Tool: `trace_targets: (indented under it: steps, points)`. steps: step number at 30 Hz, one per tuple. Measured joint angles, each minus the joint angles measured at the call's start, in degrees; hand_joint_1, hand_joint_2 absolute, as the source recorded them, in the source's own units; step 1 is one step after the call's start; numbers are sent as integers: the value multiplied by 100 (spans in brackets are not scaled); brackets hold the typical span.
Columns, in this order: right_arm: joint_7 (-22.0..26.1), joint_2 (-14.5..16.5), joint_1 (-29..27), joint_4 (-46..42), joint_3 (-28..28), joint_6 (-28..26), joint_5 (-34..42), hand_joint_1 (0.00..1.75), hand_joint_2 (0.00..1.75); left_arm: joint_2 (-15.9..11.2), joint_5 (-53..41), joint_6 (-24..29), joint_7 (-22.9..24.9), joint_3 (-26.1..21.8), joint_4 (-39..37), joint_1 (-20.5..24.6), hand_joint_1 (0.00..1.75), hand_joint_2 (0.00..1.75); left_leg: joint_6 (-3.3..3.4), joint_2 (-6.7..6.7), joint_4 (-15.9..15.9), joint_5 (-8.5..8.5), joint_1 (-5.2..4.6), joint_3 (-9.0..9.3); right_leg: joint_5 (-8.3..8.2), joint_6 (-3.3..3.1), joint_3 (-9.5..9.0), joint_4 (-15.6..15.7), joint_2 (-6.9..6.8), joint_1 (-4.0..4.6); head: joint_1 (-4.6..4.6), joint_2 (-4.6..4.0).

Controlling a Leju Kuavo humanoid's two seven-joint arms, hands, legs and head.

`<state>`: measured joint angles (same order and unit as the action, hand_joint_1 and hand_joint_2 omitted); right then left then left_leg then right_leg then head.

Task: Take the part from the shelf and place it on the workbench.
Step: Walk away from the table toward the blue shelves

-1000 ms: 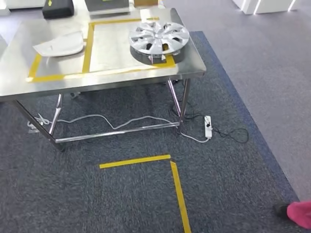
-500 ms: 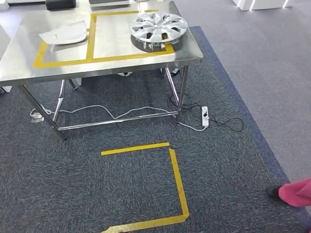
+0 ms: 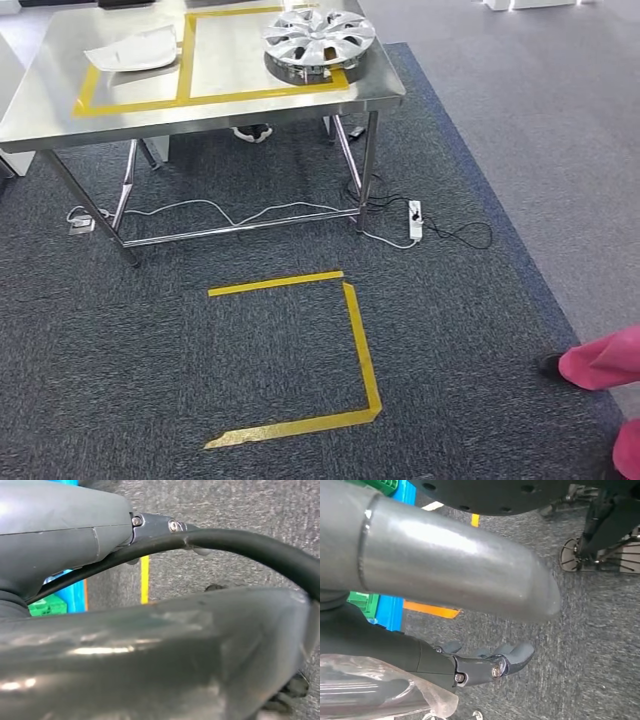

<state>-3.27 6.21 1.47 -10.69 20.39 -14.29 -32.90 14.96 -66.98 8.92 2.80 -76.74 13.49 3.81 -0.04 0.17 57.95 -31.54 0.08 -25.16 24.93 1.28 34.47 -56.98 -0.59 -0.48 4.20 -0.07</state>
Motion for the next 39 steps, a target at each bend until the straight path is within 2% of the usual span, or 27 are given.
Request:
trace_targets:
  steps: [1, 2, 3, 4, 5, 6, 8, 9, 10, 11, 13, 14, 15, 16, 19, 21, 25, 34, 35, 37, 38, 39]
  points:
    - [2, 0, 3, 0, 13, 3, -9, 0, 0, 3, 5, 11, 27, 0, 0, 4, 0, 0, 38, -5, -181, -78, -15, 75, -44, 39, 31, -7, 0, 2, 5, 0]
    - [4, -1, 3, 0, 21, 7, -19, 0, 0, 8, 10, 28, 65, 0, -1, 2, 0, 0, 85, -4, -238, -84, -23, 63, -90, 77, 49, 1, -1, -5, 6, 0]
    - [5, -1, 1, 0, 30, 13, -29, 0, 0, 10, 14, 49, 104, 0, -1, -2, 0, 0, 135, 7, -241, -44, -25, 22, -106, 112, 71, -6, 4, -18, 2, 0]
    - [4, -2, -5, 0, 36, 17, -40, 0, 0, 13, 16, 65, 134, 0, -2, -4, 0, 0, 186, 20, -248, 7, -22, -15, -46, 142, 116, -64, 12, -27, 3, 0]
    - [4, -2, -14, 0, 42, 24, -52, 0, 0, 16, 15, 76, 154, 0, -2, -5, 0, 0, 235, 33, -255, 68, -18, -65, 112, 167, 200, -241, 23, -34, 6, 0]
    - [4, -2, -20, 0, 45, 30, -67, 0, 0, 17, 15, 81, 164, 0, -2, -2, 0, 0, 269, 45, -254, 126, -18, -129, 350, 186, 324, -550, 33, -39, 15, 0]
    - [11, -2, -27, 0, 46, 42, -91, 0, 0, 21, 8, 77, 183, 0, -2, 1, 0, 0, 299, 57, -246, 236, -39, -272, 829, 212, 573, -1327, 40, -39, 30, 0]
    - [19, -2, -31, 0, 46, 48, -98, 0, 0, 22, 1, 74, 190, 0, -2, 1, 0, 0, 299, 63, -240, 286, -51, -338, 942, 216, 601, -1565, 40, -38, 31, 0]
    - [28, -3, -37, 0, 46, 52, -101, 0, 0, 25, -8, 70, 198, 0, -2, 1, 0, 0, 296, 67, -234, 327, -61, -392, 951, 212, 521, -1593, 40, -37, 30, 0]
    - [39, -6, -43, 0, 46, 57, -103, 0, 0, 27, -16, 64, 208, 0, -3, 2, 0, 0, 290, 68, -225, 362, -68, -435, 858, 197, 303, -1359, 39, -33, 30, 0]
    - [60, -21, -41, -1, 46, 65, -103, 0, 0, 37, -27, 43, 226, 0, -5, 8, 0, 0, 267, 69, -204, 413, -81, -490, 619, 141, -321, -481, 37, -15, 31, 0]
    - [67, -30, -33, -1, 47, 70, -103, 0, 0, 43, -32, 30, 235, 0, -7, 15, 0, 0, 248, 70, -185, 433, -92, -515, 544, 109, -561, -92, 36, -3, 27, 0]
    - [71, -37, -26, -2, 47, 75, -102, 0, 0, 47, -37, 19, 246, 0, -8, 22, 0, 0, 236, 73, -163, 440, -104, -535, 518, 87, -685, 144, 36, 5, 25, 0]
    - [68, -40, -22, -2, 48, 83, -102, 0, 0, 49, -44, 9, 260, 0, -8, 27, 0, 0, 256, 73, -145, 443, -116, -554, 528, 78, -708, 234, 34, 12, 21, 0]
    - [37, -50, -43, -2, 51, 106, -103, 0, 0, 49, -70, -5, 292, 0, -10, 34, 0, 0, 294, 70, -141, 473, -113, -585, 495, 59, -683, 246, 21, 31, 21, 0]
    - [30, -61, -48, -2, 52, 110, -104, 0, 0, 49, -80, -7, 295, 0, -11, 35, 0, 0, 239, 68, -159, 512, -97, -592, 476, 29, -668, 243, 14, 46, 20, 0]
    - [28, -63, -44, -2, 53, 125, -102, 0, 0, 49, -88, -7, 297, 0, -11, 36, 0, 0, 188, 66, -171, 550, -79, -601, 459, 1, -643, 226, 10, 61, 21, 0]
    - [15, -75, -43, -2, 53, 171, -126, 0, 0, 49, -106, -11, 332, 1, -13, 45, 0, 0, 166, 66, -167, 563, -78, -629, 455, -5, -612, 208, 10, 54, 22, 0]
    - [16, -75, -42, -2, 53, 168, -137, 0, 0, 49, -105, -9, 332, 1, -13, 46, 0, 0, 173, 65, -158, 558, -84, -636, 444, 4, -616, 221, 8, 45, 23, 0]
    - [21, -78, -40, -3, 53, 145, -176, 0, 0, 51, -104, -9, 338, 1, -15, 47, 0, 0, 234, 52, -228, 600, -78, -620, 426, 49, -656, 253, -10, 39, 19, 0]
    - [26, -79, -39, -3, 53, 127, -201, 0, 0, 54, -104, -9, 342, 1, -17, 51, 0, 0, 274, 43, -295, 644, -63, -600, 467, 77, -654, 229, -6, 38, 23, 0]
    - [30, -81, -38, -4, 52, 111, -225, 0, 0, 57, -104, -9, 348, 1, -19, 55, 0, 0, 307, 29, -369, 697, -40, -585, 582, 103, -601, 96, 6, 41, 29, 0]
